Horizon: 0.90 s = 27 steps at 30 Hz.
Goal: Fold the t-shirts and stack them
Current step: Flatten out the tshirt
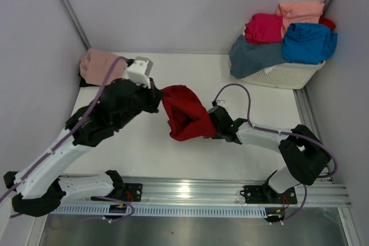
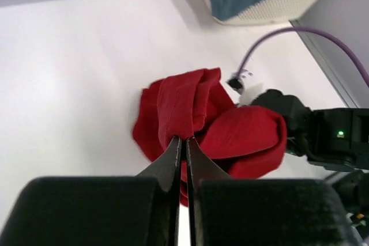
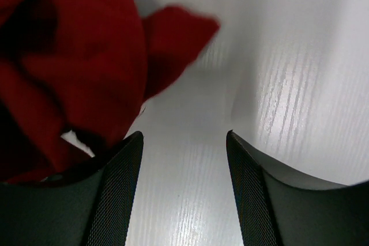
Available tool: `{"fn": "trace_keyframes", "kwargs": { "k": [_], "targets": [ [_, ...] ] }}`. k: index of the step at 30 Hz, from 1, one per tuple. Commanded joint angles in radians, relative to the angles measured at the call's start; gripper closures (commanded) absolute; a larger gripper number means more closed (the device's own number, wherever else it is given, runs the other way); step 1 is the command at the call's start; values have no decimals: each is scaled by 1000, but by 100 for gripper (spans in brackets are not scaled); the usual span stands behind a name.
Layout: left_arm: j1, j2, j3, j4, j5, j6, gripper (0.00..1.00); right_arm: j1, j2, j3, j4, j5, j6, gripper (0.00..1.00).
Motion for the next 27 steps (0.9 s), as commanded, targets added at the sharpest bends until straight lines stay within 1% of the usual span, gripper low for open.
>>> {"fn": "trace_keyframes", "kwargs": {
  "k": [1,3,5,10,15,17,18,22,27],
  "targets": [
    [48,-80,47,-117,-65,96,99,6,24,41,43,-22,8,37],
    [63,-127,53,-147,-131,111,99,5,34,43,50,-28,10,36],
    [85,-161,33,-154,-140,116,99,6,39,44,61,-33,15,37],
    [103,-238,-47,-146,-73,78,99,6,71,60,73,-36,19,37],
    [103,-270,-106,-123,-44,45,100,2,96,70,115,-25,13,37],
    [103,-275,-122,-128,-30,35,99,-20,106,84,144,-33,15,37],
    [103,-273,-126,-135,-27,32,99,-27,111,96,147,-58,15,37],
    [103,-284,-168,-144,-27,16,99,-43,110,199,101,-60,1,37],
    [103,-313,-191,-146,-36,13,99,-73,71,244,98,-109,2,36]
  ]
}}
